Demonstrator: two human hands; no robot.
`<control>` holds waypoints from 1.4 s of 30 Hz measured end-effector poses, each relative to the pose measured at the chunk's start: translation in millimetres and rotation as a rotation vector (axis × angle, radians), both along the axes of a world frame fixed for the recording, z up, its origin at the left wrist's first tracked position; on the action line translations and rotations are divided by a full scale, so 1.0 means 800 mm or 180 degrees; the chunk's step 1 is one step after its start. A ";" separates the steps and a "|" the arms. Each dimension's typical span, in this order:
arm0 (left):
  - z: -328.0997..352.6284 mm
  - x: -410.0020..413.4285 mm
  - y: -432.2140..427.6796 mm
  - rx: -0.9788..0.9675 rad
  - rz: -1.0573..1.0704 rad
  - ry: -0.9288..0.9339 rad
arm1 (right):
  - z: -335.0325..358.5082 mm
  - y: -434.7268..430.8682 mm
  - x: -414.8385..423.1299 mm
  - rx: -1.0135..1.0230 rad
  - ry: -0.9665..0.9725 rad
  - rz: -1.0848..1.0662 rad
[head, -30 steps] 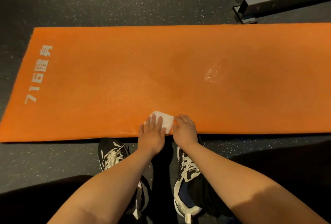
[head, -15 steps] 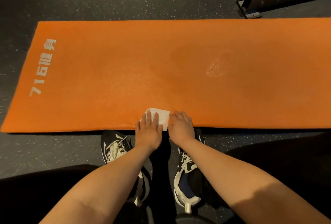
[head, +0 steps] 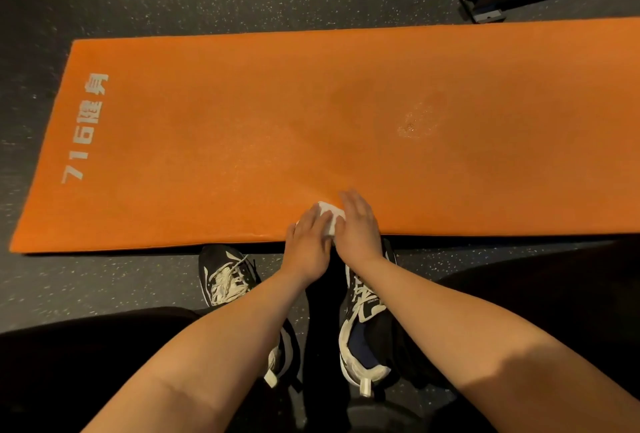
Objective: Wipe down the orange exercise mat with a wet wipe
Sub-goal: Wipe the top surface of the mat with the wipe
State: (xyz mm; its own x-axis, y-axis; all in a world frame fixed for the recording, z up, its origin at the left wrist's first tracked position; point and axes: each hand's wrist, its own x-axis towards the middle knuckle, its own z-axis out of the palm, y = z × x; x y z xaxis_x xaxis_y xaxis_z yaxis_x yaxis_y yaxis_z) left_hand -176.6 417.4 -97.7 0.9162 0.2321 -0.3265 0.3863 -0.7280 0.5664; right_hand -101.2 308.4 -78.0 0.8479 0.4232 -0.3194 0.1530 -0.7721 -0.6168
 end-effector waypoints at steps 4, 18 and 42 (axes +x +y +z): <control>0.000 -0.009 0.018 -0.0209 0.0643 -0.0290 | -0.008 0.018 -0.007 -0.0135 0.0186 0.0900; -0.007 -0.005 0.017 0.0644 0.0236 0.0212 | -0.016 -0.013 0.007 -0.0935 -0.0149 0.0639; 0.031 0.019 0.036 0.0446 0.0528 -0.0036 | -0.007 -0.024 0.010 -0.0501 0.0294 0.0326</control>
